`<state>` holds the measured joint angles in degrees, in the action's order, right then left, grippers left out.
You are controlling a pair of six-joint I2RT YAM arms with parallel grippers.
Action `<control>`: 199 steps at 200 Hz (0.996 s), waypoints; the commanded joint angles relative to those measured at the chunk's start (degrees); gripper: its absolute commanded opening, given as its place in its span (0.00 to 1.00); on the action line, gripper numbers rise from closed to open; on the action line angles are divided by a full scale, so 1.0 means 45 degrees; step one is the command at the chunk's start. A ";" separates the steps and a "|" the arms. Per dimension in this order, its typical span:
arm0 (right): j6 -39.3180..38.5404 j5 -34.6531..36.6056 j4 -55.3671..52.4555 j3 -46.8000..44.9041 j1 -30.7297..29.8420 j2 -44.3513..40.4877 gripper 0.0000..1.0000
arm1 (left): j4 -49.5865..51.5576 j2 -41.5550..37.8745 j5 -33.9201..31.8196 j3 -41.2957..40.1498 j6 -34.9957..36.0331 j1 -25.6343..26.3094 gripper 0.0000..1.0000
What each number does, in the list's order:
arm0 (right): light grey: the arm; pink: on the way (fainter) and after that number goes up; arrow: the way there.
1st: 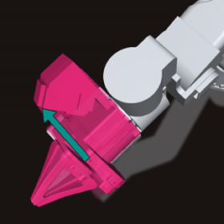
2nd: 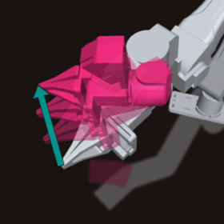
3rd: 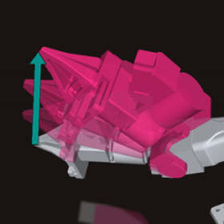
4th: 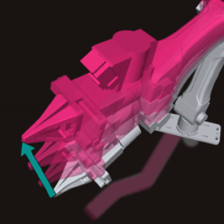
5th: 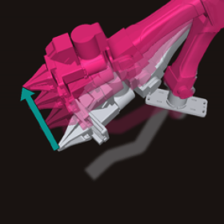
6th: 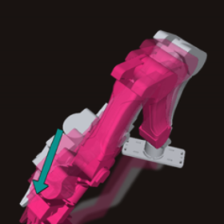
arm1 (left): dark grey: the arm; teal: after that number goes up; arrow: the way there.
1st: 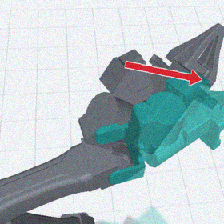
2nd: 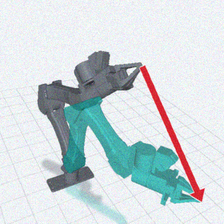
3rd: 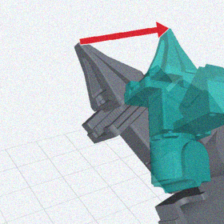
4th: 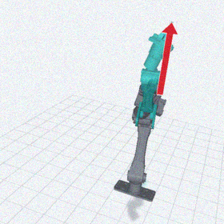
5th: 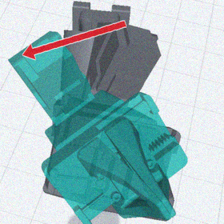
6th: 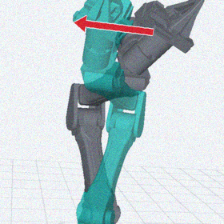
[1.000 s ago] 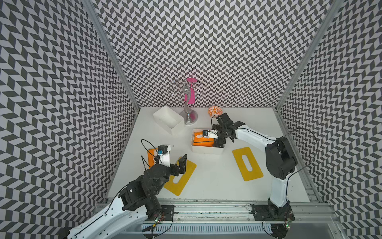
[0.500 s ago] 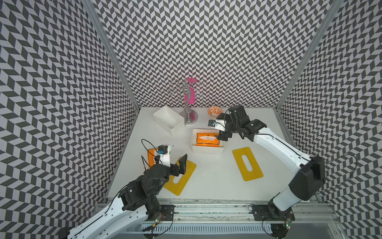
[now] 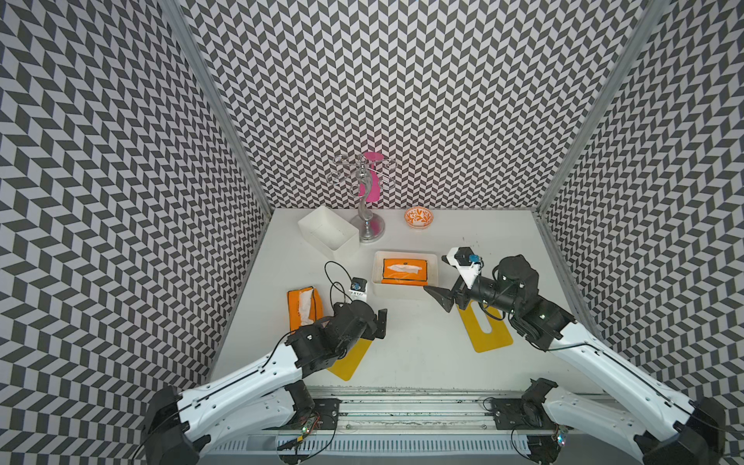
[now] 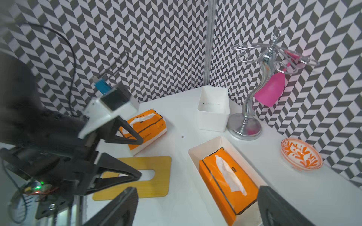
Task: Put the tissue paper into the tissue box
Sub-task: Adjust the box lid at the center of the board.
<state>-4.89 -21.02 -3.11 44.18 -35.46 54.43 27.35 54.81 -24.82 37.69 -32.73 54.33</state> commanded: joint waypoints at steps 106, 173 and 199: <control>0.4608 0.0100 0.0100 -0.2462 -0.0049 -0.3484 1.00 | -0.2155 0.2292 0.2839 -0.2827 -0.3156 -0.1041 0.91; 0.4876 0.0061 -0.0254 -0.2330 -0.0049 -0.3571 1.00 | -0.2533 0.3041 0.3032 -0.2998 -0.3156 -0.1330 0.85; 0.4987 0.0112 -0.0281 -0.2334 -0.0049 -0.3630 1.00 | -0.2906 0.3486 0.3227 -0.2928 -0.3156 -0.1211 0.77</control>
<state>16.58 -20.32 -5.58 33.17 -35.46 39.24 15.38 68.03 -12.80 24.97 -46.30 48.60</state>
